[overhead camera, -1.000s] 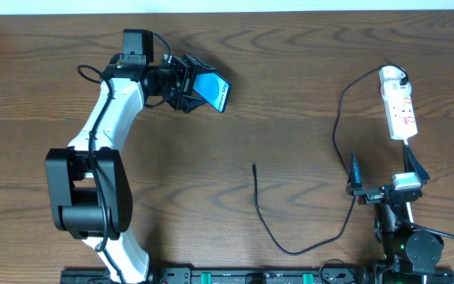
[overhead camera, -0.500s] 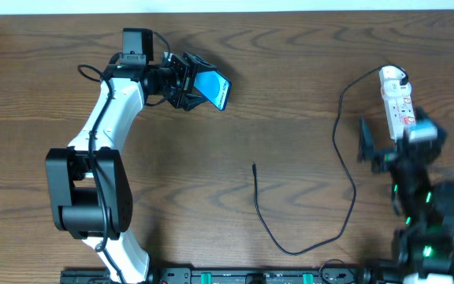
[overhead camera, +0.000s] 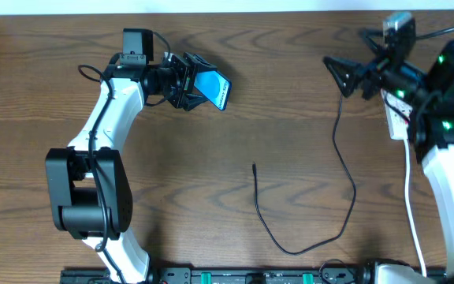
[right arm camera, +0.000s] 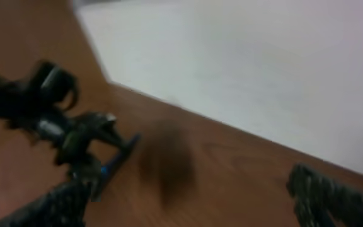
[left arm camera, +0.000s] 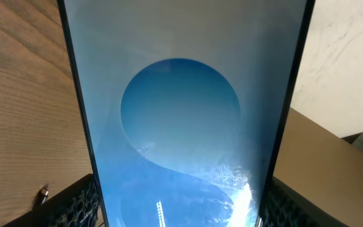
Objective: Plug charger to phone and switch on socket
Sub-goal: 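Open the right gripper and move it toward the phone in the left gripper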
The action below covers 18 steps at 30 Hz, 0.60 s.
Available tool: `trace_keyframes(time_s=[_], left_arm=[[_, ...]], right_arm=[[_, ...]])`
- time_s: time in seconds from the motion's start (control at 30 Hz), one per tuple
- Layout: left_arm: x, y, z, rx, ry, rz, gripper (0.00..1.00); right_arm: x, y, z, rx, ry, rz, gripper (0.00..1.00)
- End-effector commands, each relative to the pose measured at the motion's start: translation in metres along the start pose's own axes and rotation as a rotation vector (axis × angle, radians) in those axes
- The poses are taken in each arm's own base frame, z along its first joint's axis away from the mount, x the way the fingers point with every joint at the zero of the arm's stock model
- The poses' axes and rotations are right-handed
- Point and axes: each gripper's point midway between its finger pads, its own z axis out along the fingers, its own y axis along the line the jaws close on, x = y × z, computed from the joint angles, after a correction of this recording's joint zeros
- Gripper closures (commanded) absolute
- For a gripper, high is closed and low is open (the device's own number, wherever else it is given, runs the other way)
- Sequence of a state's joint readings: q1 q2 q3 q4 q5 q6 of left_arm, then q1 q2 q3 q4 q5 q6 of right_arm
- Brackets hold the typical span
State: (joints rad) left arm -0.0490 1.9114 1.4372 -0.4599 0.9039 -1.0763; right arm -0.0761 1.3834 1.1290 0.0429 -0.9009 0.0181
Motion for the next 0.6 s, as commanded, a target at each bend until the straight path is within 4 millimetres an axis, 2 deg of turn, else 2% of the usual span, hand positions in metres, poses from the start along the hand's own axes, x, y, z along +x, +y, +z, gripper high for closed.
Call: trace_keyframes(time_s=[0.0, 0.1, 0.13, 0.27, 0.33, 0.37, 0.57], left_arm=[[0.011, -0.013, -0.008, 0.035, 0.019, 0.034, 0.93], [0.011, -0.013, -0.008, 0.035, 0.018, 0.034, 0.93], [0.011, -0.013, -0.008, 0.034, 0.018, 0.034, 0.93], [0.011, -0.013, -0.008, 0.034, 0.018, 0.034, 0.93], [0.011, -0.013, -0.008, 0.033, 0.015, 0.033, 0.93], [0.011, -0.013, -0.008, 0.033, 0.015, 0.033, 0.93], [0.005, -0.01, -0.007, 0.018, -0.017, 0.032, 0.93]], right_arm=[[-0.004, 0.022, 0.009, -0.206, -0.014, 0.078, 0.01], [-0.006, 0.022, 0.023, -0.245, -0.028, 0.218, 0.01], [-0.002, 0.023, 0.034, -0.262, -0.021, 0.269, 0.01], [0.022, 0.025, 0.063, -0.251, 0.032, 0.397, 0.01], [0.037, 0.03, 0.079, -0.252, 0.068, 0.474, 0.01], [0.051, 0.038, 0.095, -0.26, 0.098, 0.499, 0.01], [0.086, 0.054, 0.125, -0.264, 0.163, 0.494, 0.01]])
